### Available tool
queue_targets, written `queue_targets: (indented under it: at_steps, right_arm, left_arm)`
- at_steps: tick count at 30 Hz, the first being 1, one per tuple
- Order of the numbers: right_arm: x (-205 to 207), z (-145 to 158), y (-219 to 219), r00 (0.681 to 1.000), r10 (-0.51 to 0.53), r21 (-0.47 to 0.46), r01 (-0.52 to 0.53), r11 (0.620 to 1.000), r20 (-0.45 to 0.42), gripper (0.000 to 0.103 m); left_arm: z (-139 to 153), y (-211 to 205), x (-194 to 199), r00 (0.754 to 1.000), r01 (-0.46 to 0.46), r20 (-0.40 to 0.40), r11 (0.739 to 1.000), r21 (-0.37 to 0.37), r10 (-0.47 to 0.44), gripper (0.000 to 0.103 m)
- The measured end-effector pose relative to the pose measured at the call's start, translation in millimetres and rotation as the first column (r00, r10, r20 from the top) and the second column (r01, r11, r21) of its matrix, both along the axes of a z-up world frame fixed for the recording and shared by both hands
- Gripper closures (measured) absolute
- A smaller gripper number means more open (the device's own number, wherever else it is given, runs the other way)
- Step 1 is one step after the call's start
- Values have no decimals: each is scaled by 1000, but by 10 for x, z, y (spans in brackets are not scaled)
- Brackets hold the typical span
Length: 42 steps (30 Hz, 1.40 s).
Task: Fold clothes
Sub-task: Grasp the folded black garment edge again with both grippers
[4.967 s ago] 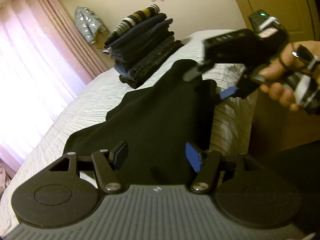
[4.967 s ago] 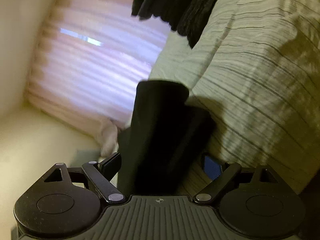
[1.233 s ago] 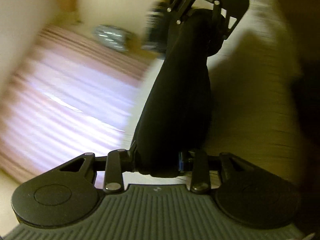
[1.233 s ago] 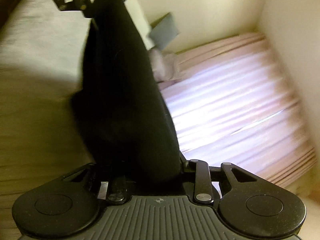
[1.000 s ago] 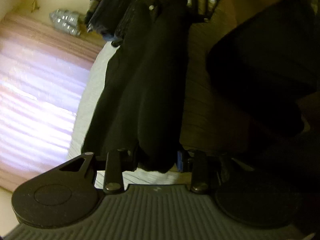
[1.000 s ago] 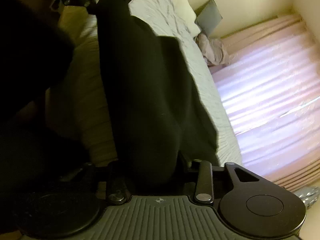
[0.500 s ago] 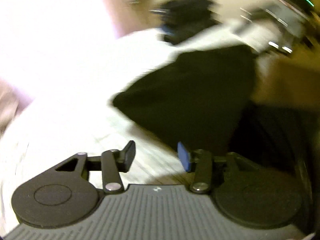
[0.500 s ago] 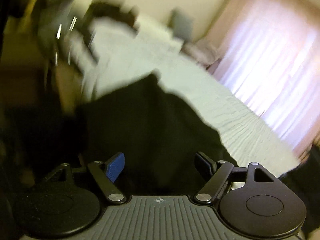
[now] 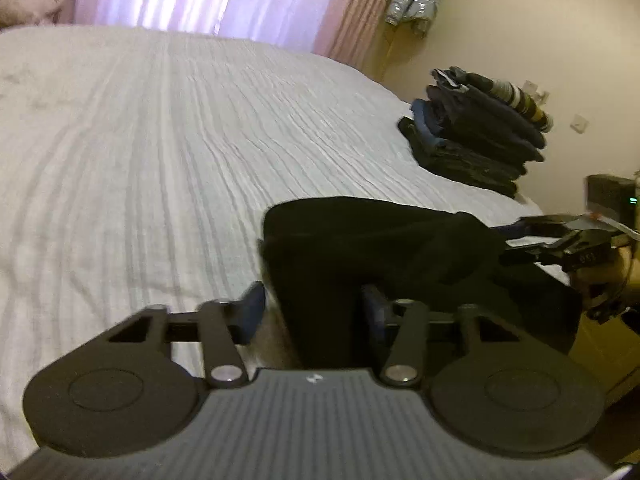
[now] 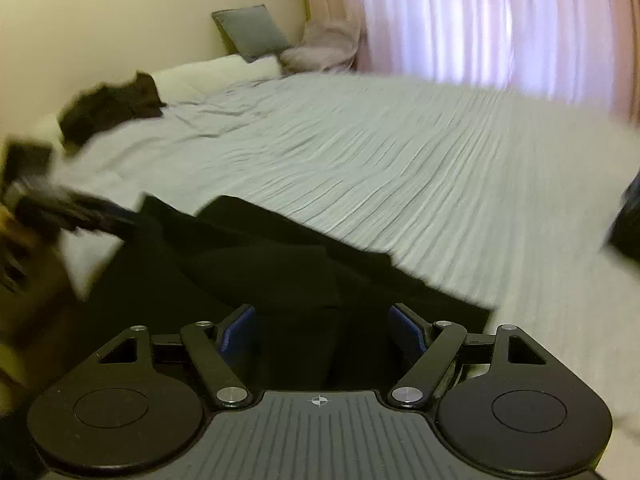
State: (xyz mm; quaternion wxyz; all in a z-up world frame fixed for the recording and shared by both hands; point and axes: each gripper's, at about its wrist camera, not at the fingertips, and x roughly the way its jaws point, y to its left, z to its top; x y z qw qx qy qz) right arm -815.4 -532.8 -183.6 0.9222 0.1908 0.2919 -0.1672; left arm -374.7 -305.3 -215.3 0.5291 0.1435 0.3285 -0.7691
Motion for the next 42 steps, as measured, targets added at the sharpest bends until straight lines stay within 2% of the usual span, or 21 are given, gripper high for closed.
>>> queue_targets:
  at_steps: [1, 2, 3, 5, 7, 9, 12, 17, 18, 20, 22, 24, 27, 29, 31, 32, 34, 35, 37, 41, 42]
  right_arm:
    - [-60, -21, -34, 1000, 1, 47, -2, 999, 19, 62]
    - [-119, -41, -69, 999, 1, 94, -5, 996, 37, 86]
    - [-154, -61, -98, 999, -22, 124, 16, 992, 42, 96]
    - [-327, -4, -125, 994, -65, 156, 52, 986, 84, 96]
    - [-443, 174, -65, 983, -121, 106, 106, 989, 138, 97]
    - [-584, 326, -65, 965, -164, 80, 151, 985, 203, 97]
    - [-448, 251, -197, 964, -193, 33, 190, 981, 184, 97]
    - [-316, -122, -552, 965, -243, 187, 222, 957, 96, 96]
    - [-330, -98, -572, 963, -246, 188, 223, 957, 107, 96]
    - [-399, 104, -558, 957, -243, 139, 221, 965, 161, 96]
    - [-428, 270, -542, 945, -242, 94, 227, 969, 219, 96]
    - [-392, 322, -546, 947, -235, 63, 227, 972, 219, 96]
    - [-282, 78, -650, 967, -227, 104, 216, 971, 111, 96]
    - [-208, -93, -723, 975, -218, 135, 212, 968, 37, 96]
    - [-289, -61, -680, 972, -228, 143, 218, 965, 54, 91]
    - [-335, -37, -655, 970, -233, 146, 222, 964, 66, 80]
    - [-478, 48, -553, 960, -271, 98, 263, 960, 74, 11]
    - [-551, 92, -500, 954, -290, 72, 285, 956, 78, 5]
    - [-623, 72, -525, 952, -286, 74, 280, 957, 106, 5]
    - [-620, -59, -616, 958, -278, 149, 264, 953, 78, 6]
    - [-597, -107, -657, 960, -274, 175, 260, 950, 65, 15]
  left_arm:
    - [-16, 26, -17, 1000, 17, 11, 1000, -8, -17, 91]
    - [13, 51, -51, 999, 33, 38, 999, -33, -32, 93]
    - [70, 120, -101, 997, 50, 70, 996, -72, -45, 94]
    - [211, 170, -171, 992, 88, 108, 984, -156, -71, 94]
    - [300, 64, -213, 990, 107, 114, 971, -213, -85, 94]
    - [294, -155, -231, 990, 108, 114, 972, -211, -85, 94]
    - [214, -422, -239, 990, 98, 114, 980, -172, -79, 94]
    - [34, -694, -208, 993, 66, 99, 995, -76, -58, 94]
    - [56, -700, -206, 994, 64, 98, 994, -88, -55, 94]
    - [231, -610, -196, 995, 65, 90, 981, -185, -49, 94]
    - [262, -645, -160, 998, 42, 62, 978, -206, -30, 94]
    - [116, -784, -183, 996, 37, 84, 990, -135, -26, 93]
    - [-186, -973, -219, 996, 21, 92, 1000, -21, -19, 93]
    - [-243, -1028, -228, 996, 11, 85, 1000, -2, -11, 91]
    - [-224, -1009, -247, 995, 14, 102, 1000, -9, -13, 91]
    - [-216, -999, -248, 994, 15, 105, 1000, -11, -13, 91]
    - [-204, -981, -232, 995, 17, 99, 1000, -14, -15, 91]
    - [-202, -972, -228, 995, 15, 95, 1000, -14, -14, 91]
    - [-209, -957, -228, 996, 9, 85, 1000, -13, -8, 90]
    - [-192, -948, -229, 995, 3, 101, 1000, -15, -1, 90]
    - [-187, -941, -226, 995, 2, 103, 1000, -15, -1, 90]
